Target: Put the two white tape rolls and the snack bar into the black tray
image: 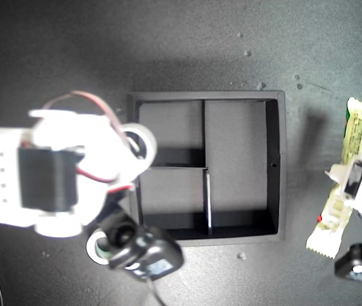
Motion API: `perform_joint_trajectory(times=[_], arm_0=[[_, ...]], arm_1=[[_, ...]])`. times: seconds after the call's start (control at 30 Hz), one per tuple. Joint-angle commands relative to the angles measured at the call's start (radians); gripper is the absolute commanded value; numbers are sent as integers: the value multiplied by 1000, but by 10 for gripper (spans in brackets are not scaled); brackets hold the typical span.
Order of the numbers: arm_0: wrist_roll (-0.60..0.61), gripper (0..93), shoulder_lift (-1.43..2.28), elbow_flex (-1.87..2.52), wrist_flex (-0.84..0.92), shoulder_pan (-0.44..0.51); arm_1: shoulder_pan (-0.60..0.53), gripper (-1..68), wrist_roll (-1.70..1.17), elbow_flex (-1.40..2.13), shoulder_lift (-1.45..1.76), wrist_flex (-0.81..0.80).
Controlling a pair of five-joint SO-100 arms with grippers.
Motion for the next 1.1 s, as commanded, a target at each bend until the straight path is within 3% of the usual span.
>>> perform_joint_trajectory(times=[0.0,0.3,0.77,0.87,1.07], arm_0=[[14,1,-97,-287,38,-12],[-9,1,-127,-273,38,-5],[-58,15,-132,-164,40,23],[-60,115,-115,-137,40,25],[-41,151,-80,-114,40,8]], arm_1=[[-8,54,-163,-215,-55,11],[6,59,-285,-992,-620,98],[5,70,-281,-997,-635,43],[0,140,-278,-994,-635,60],[-2,259,-273,-992,-635,124]])
